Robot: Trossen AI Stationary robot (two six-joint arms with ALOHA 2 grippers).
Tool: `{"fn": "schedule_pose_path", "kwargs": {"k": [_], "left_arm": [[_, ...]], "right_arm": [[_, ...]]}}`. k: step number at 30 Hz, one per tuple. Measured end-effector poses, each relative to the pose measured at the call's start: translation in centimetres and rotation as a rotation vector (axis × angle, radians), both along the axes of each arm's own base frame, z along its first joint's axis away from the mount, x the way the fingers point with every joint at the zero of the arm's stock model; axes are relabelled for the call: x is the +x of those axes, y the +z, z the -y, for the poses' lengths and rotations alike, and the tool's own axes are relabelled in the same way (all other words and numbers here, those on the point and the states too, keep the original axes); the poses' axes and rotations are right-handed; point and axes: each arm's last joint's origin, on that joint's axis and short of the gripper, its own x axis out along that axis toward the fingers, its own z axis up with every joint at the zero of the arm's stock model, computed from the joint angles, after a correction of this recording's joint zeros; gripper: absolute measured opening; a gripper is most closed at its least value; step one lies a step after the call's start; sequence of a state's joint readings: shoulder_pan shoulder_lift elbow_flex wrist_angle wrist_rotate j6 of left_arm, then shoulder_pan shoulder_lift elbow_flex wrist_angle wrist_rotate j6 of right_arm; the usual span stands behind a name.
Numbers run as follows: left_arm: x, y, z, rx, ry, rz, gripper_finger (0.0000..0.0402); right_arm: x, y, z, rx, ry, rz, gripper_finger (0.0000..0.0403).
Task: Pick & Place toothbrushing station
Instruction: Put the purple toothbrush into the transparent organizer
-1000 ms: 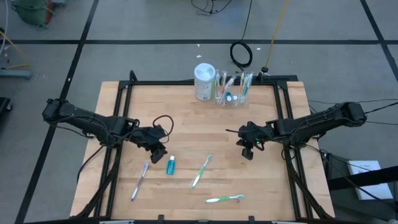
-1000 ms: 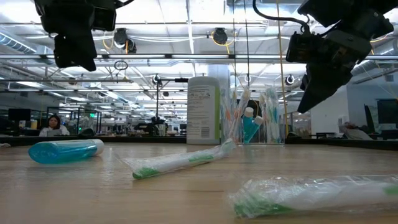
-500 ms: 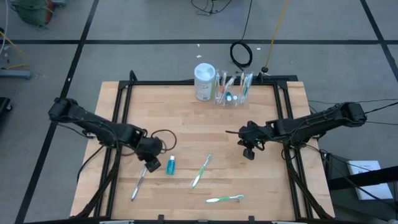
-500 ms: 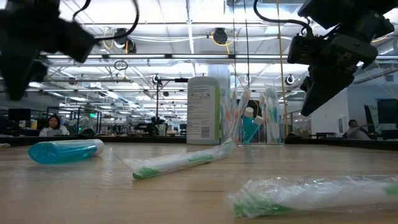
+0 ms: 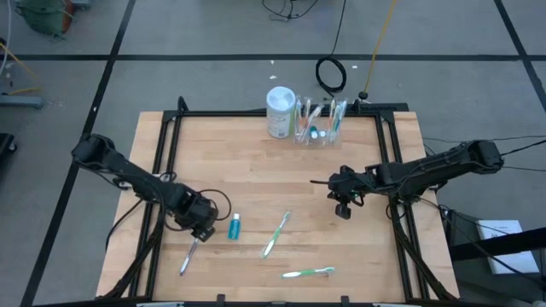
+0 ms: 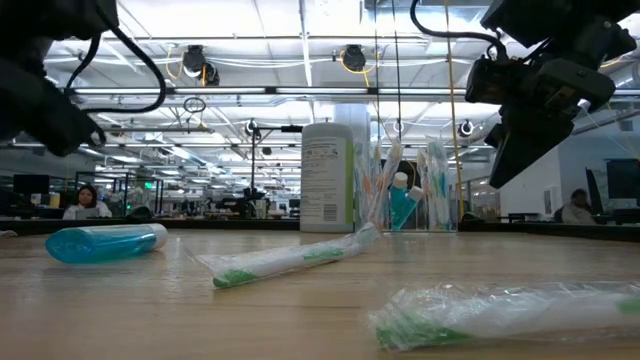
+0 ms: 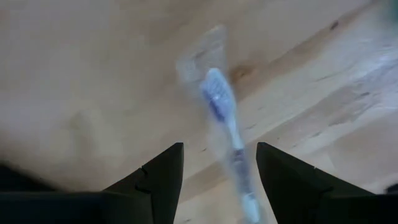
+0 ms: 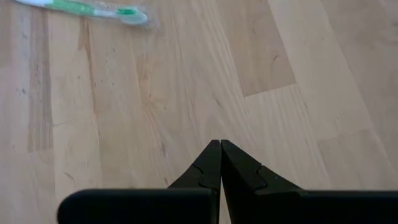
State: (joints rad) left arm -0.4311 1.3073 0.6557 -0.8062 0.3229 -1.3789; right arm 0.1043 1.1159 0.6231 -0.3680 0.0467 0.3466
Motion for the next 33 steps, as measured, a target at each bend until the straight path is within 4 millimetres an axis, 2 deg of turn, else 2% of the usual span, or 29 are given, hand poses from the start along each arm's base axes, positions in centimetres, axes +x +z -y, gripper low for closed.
{"fn": "schedule_pose_path", "kwargs": {"k": [11,17,25,27,33], "left_arm": [[-1.3,-2.5,0.0,-0.037,0.035,-0.032,0.02],[-1.0,-2.8,0.1,-0.062,0.025,0.021,0.0131],[0.9,-2.4,-0.2,-0.125,0.026,0.2,0.0018],[1.4,-2.2,-0.5,-0.131,0.025,0.244,0.0006],[3.1,-0.7,-1.4,-0.062,-0.04,0.379,0.0007]], "right_arm": [[-0.1,0.2,0.4,-0.001,-0.022,0.008,0.0],[-0.1,0.2,1.1,-0.002,-0.055,0.003,0.0],[0.0,0.2,1.7,-0.021,-0.058,0.007,0.0],[0.0,0.2,1.9,-0.035,-0.05,0.009,0.0],[0.0,0.2,2.6,-0.051,-0.063,0.01,0.0]]}}
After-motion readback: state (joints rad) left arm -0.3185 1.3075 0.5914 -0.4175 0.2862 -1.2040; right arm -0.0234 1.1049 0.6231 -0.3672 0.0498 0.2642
